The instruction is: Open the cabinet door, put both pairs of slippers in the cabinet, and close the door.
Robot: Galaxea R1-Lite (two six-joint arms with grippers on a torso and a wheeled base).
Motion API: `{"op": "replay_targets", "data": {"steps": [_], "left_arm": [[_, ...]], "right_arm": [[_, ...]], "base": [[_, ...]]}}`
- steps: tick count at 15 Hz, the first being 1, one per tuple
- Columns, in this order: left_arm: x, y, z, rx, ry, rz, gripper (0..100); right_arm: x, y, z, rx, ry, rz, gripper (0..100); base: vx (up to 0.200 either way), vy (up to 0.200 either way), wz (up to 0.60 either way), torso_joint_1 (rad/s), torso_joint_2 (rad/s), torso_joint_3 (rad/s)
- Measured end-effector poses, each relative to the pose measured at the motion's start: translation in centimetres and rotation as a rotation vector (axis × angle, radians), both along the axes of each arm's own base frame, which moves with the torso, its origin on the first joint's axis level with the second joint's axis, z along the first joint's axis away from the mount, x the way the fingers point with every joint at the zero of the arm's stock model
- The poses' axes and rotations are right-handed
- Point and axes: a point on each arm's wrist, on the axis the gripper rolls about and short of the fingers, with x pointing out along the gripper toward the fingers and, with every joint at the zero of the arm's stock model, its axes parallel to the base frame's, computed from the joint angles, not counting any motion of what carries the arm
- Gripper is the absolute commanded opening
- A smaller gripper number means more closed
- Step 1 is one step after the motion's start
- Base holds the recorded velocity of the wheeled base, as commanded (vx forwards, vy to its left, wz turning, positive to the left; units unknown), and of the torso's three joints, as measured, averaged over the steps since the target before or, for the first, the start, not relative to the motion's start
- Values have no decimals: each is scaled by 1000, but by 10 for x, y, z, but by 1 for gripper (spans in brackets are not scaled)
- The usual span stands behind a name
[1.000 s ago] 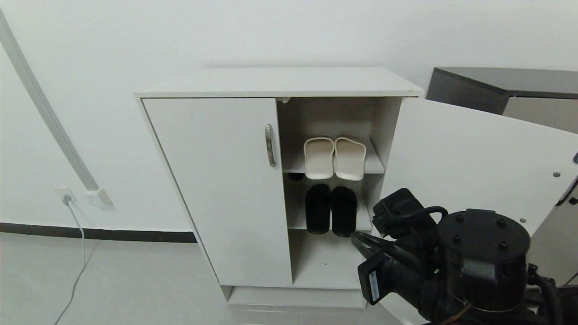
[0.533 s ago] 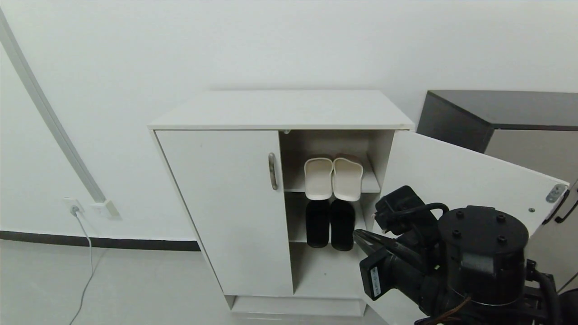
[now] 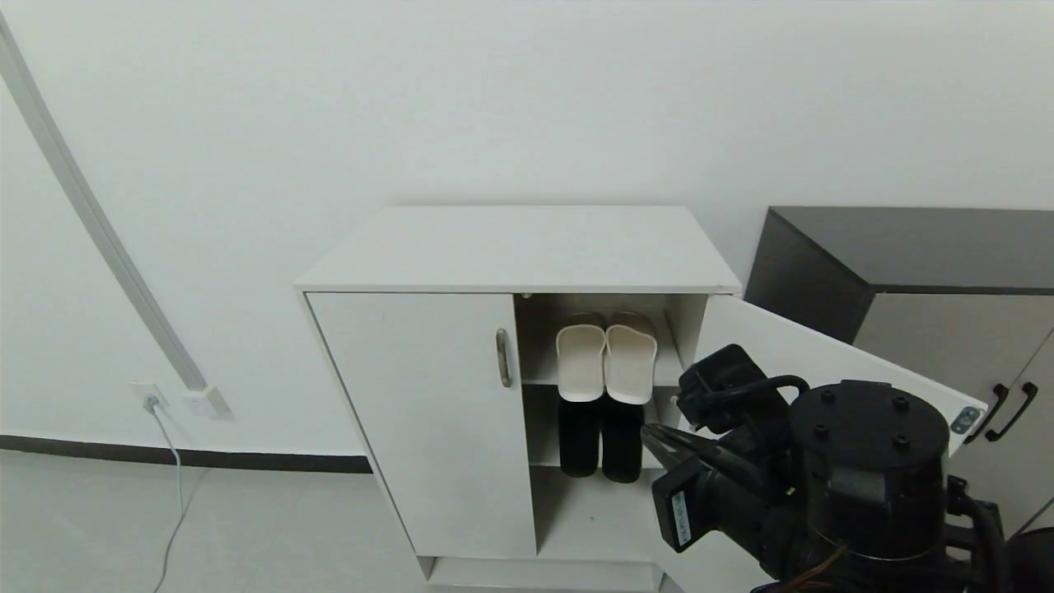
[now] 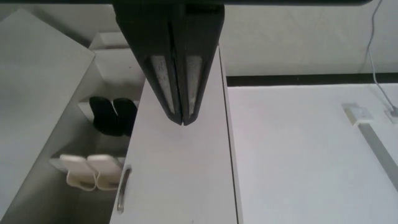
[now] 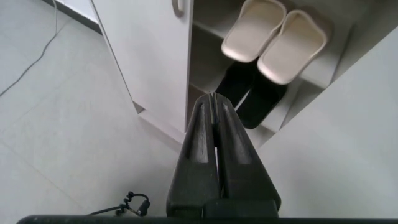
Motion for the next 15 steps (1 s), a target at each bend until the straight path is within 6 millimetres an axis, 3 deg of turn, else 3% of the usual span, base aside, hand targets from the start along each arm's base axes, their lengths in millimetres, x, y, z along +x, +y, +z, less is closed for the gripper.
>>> {"op": "replay_targets", "data": {"steps": [15], "left_arm": [[0, 0, 0, 1, 0, -1, 0]], "right_arm": [[7, 0, -6, 0, 2, -12, 0]], "base": [[0, 0, 0, 229, -529, -307]]}}
